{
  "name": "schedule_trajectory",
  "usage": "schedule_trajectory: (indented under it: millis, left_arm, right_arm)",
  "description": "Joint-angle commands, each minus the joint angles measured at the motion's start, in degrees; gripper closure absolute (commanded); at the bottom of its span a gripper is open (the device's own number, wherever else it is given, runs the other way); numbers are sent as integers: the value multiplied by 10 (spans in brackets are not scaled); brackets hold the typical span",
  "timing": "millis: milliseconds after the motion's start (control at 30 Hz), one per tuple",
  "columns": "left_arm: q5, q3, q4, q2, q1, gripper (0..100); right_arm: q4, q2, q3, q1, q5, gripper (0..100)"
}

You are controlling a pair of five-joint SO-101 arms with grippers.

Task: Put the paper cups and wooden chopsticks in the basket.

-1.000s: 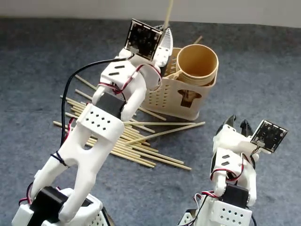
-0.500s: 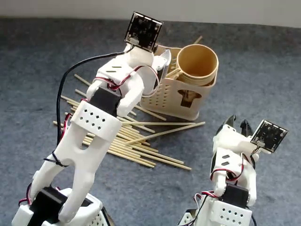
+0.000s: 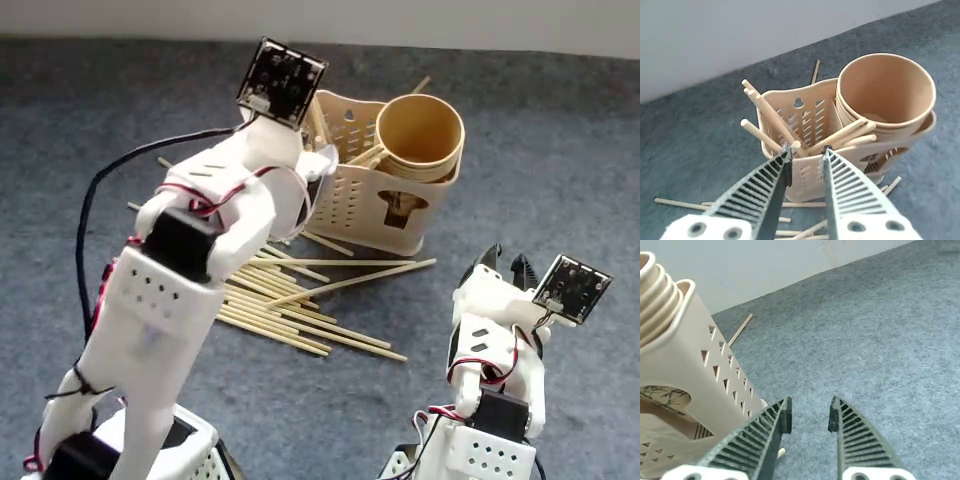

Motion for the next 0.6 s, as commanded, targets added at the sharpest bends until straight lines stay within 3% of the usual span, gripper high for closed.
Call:
schedule_trajectory:
  millis: [0,167,300,567]
  left_arm:
    - [-53,-27,85,-59,-8,889]
    - [-89,-27,157,-103,-40,960]
    - [-97,-1,172,-133,-104,989]
    - [-93,183,135,-255,-251,989]
  right_arm:
    - [-15,-10,-4,1,6,871]
    - [-12,-10,-3,1,11,872]
    - [14,-9,-15,-13,55,872]
    - [113,-5,-92,-154,170,872]
